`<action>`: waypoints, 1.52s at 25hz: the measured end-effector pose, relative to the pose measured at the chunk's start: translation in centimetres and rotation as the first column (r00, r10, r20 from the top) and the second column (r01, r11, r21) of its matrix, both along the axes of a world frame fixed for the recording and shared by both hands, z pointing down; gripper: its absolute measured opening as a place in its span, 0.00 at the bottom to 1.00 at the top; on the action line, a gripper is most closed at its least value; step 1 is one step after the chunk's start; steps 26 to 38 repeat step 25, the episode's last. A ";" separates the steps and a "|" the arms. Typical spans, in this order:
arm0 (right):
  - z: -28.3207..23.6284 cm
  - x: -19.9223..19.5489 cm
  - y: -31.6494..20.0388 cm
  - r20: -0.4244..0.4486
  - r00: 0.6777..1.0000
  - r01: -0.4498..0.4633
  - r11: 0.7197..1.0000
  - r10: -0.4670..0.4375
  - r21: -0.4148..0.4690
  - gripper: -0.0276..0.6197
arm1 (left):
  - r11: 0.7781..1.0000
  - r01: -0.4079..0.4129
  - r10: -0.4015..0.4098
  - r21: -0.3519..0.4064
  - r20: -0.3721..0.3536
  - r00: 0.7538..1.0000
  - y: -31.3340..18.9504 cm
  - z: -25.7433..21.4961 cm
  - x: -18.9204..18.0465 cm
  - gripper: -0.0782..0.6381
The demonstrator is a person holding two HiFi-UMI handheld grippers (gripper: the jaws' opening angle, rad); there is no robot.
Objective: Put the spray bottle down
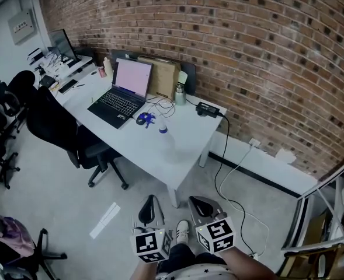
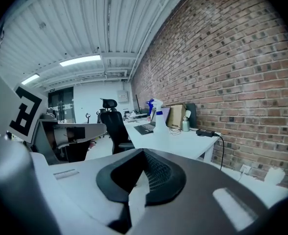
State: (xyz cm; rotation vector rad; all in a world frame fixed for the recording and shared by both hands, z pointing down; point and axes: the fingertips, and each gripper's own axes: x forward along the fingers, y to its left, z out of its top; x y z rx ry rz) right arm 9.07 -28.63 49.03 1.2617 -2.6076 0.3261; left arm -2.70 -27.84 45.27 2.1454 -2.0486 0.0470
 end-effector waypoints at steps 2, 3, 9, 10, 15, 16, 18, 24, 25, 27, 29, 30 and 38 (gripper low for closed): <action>-0.2 0.0 1.3 -0.014 1.000 0.012 1.000 -0.012 0.014 0.04 | 1.000 0.007 -0.007 0.000 0.005 1.000 1.4 -0.1 0.0 0.12; -0.3 -0.1 2.0 -0.017 1.000 0.017 1.000 -0.017 0.019 0.04 | 1.000 0.010 -0.010 -0.001 0.008 1.000 2.1 -0.1 0.0 0.12; -1.3 -0.5 4.1 -0.015 0.999 0.030 0.998 -0.029 0.052 0.04 | 1.000 0.010 -0.010 0.011 0.021 1.000 4.4 -0.9 0.2 0.12; -1.6 -0.5 4.4 -0.016 0.999 0.031 0.998 -0.030 0.057 0.04 | 1.000 0.008 -0.008 0.011 0.024 1.000 4.7 -1.0 0.2 0.12; -2.8 -0.7 6.0 -0.010 1.000 0.029 0.997 -0.029 0.076 0.04 | 1.000 -0.011 0.011 0.010 0.038 0.999 6.2 -1.7 0.7 0.12; -2.9 -0.7 6.3 -0.008 1.000 0.027 0.996 -0.027 0.080 0.04 | 1.000 -0.014 0.014 0.010 0.038 0.999 6.5 -1.7 0.7 0.12; -3.0 -0.5 6.9 -0.003 1.000 0.022 0.996 -0.022 0.085 0.04 | 1.000 -0.016 0.015 0.013 0.036 0.999 7.0 -1.7 0.8 0.12; -3.2 -0.3 8.4 0.001 1.000 0.016 0.997 -0.016 0.075 0.04 | 1.000 -0.023 0.023 0.006 0.041 0.999 8.0 -2.3 1.1 0.12; -3.3 -0.4 8.6 0.000 1.000 0.015 0.997 -0.015 0.072 0.04 | 1.000 -0.025 0.025 0.003 0.042 0.999 8.1 -2.4 1.1 0.12; -3.3 -0.4 8.6 0.000 1.000 0.015 0.997 -0.015 0.072 0.04 | 1.000 -0.025 0.025 0.003 0.042 0.999 8.1 -2.4 1.1 0.12; -3.3 -0.4 8.6 0.000 1.000 0.015 0.997 -0.015 0.072 0.04 | 1.000 -0.025 0.025 0.003 0.042 0.999 8.1 -2.4 1.1 0.12; -3.3 -0.4 8.6 0.000 1.000 0.015 0.997 -0.015 0.072 0.04 | 1.000 -0.025 0.025 0.003 0.042 0.999 8.1 -2.4 1.1 0.12; -3.3 -0.4 8.6 0.000 1.000 0.015 0.997 -0.015 0.072 0.04 | 1.000 -0.025 0.025 0.003 0.042 0.999 8.1 -2.4 1.1 0.12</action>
